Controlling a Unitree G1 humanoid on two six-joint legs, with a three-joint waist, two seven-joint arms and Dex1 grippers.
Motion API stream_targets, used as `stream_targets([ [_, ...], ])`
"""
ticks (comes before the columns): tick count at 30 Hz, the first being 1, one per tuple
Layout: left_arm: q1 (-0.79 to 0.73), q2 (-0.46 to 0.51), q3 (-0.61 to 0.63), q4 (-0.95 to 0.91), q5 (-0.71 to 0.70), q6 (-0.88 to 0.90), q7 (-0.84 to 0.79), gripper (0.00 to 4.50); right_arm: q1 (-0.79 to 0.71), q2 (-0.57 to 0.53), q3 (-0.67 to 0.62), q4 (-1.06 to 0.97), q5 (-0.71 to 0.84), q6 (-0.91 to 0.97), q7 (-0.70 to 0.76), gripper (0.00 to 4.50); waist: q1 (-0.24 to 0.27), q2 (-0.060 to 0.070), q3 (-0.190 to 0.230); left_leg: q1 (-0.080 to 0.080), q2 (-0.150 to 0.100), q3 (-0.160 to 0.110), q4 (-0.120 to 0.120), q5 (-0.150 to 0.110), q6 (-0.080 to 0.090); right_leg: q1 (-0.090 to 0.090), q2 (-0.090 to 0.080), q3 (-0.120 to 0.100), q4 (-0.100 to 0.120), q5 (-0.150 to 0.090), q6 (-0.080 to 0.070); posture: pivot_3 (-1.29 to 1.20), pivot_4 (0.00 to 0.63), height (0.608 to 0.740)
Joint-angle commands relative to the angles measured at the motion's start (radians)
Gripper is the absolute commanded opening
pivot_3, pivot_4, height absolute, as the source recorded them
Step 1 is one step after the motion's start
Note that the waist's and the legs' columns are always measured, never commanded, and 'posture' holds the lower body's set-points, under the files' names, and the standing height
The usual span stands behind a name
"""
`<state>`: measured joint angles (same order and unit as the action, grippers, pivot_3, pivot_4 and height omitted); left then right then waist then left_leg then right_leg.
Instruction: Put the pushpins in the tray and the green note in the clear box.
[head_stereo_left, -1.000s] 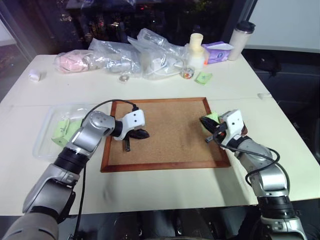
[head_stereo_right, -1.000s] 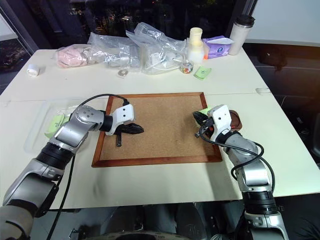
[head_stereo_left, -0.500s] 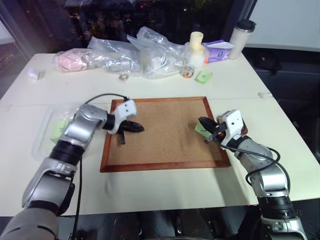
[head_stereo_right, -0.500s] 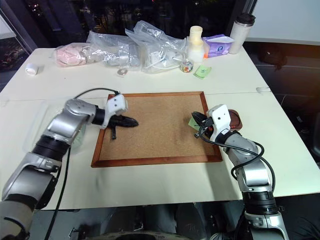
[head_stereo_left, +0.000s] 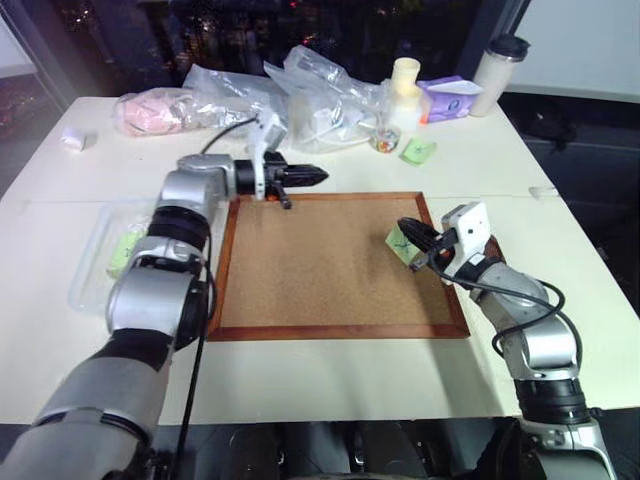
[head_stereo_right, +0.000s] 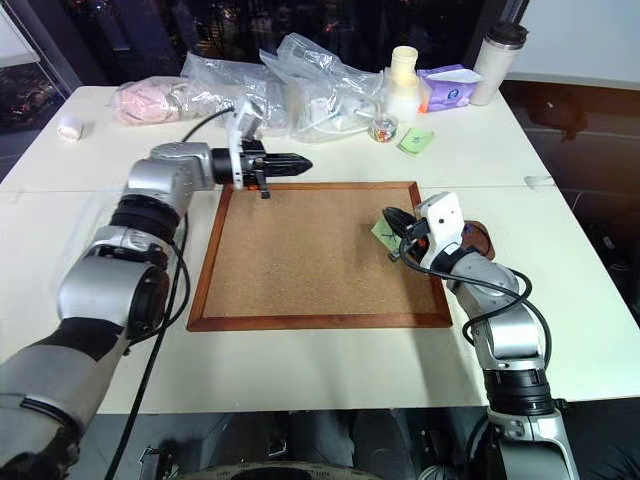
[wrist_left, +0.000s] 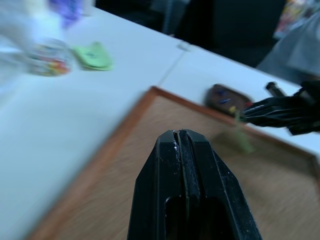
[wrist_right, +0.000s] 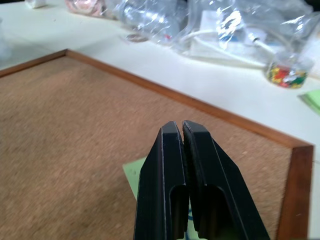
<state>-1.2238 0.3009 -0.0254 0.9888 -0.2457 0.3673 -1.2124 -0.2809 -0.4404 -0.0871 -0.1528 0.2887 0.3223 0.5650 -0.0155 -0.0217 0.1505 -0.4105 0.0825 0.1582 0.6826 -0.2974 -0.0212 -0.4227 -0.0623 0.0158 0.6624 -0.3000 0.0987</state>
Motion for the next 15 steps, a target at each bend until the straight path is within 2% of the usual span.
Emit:
stream_targets([
  [1,-0.010,-0.078,0.035,-0.006,-0.049,0.097,0.004,0.00,-0.030,-0.010,-0.027,-0.046,0.022,0.010,-0.007,0.04,0.000,0.000,0.000,0.000,0.000,0.000,0.000,0.000,0.000,0.000,0.000,0.000,0.000,0.000,0.000,0.00,0.150,0.734],
  [4,0.033,-0.133,0.027,-0.033,-0.051,0.149,0.014,0.00,-0.033,-0.011,-0.023,-0.047,0.021,0.014,-0.008,0.04,0.000,0.000,0.000,0.000,0.000,0.000,0.000,0.000,0.000,0.000,0.000,0.000,0.000,0.000,0.000,0.00,0.150,0.734],
  [9,0.107,-0.184,-0.028,-0.109,-0.013,0.138,0.005,0.00,-0.030,-0.010,-0.017,-0.046,0.019,0.016,-0.008,0.04,-0.004,0.000,0.001,0.000,0.001,0.000,0.000,0.001,-0.001,-0.001,0.001,0.000,0.001,0.000,0.000,0.00,0.150,0.734],
  [10,0.112,-0.189,-0.035,-0.112,-0.005,0.125,0.010,0.68,-0.030,-0.010,-0.017,-0.045,0.019,0.016,-0.007,0.00,-0.002,0.000,0.001,0.000,0.000,0.000,0.000,0.001,-0.001,-0.001,0.000,0.000,0.001,0.000,0.000,0.00,0.150,0.734],
  [11,0.115,-0.197,-0.042,-0.110,0.004,0.106,0.019,0.96,-0.030,-0.010,-0.017,-0.044,0.018,0.016,-0.007,0.00,-0.001,0.000,0.001,0.000,0.000,0.000,0.000,0.001,-0.001,-0.001,0.000,0.000,0.001,0.000,0.000,0.00,0.150,0.734],
  [15,0.103,-0.230,-0.049,-0.085,0.021,0.053,0.039,2.90,-0.031,-0.012,-0.014,-0.041,0.017,0.017,-0.004,0.00,0.003,0.000,0.001,0.000,0.000,0.000,0.001,0.001,-0.001,0.000,0.000,0.000,0.001,0.000,0.000,0.00,0.150,0.734],
])
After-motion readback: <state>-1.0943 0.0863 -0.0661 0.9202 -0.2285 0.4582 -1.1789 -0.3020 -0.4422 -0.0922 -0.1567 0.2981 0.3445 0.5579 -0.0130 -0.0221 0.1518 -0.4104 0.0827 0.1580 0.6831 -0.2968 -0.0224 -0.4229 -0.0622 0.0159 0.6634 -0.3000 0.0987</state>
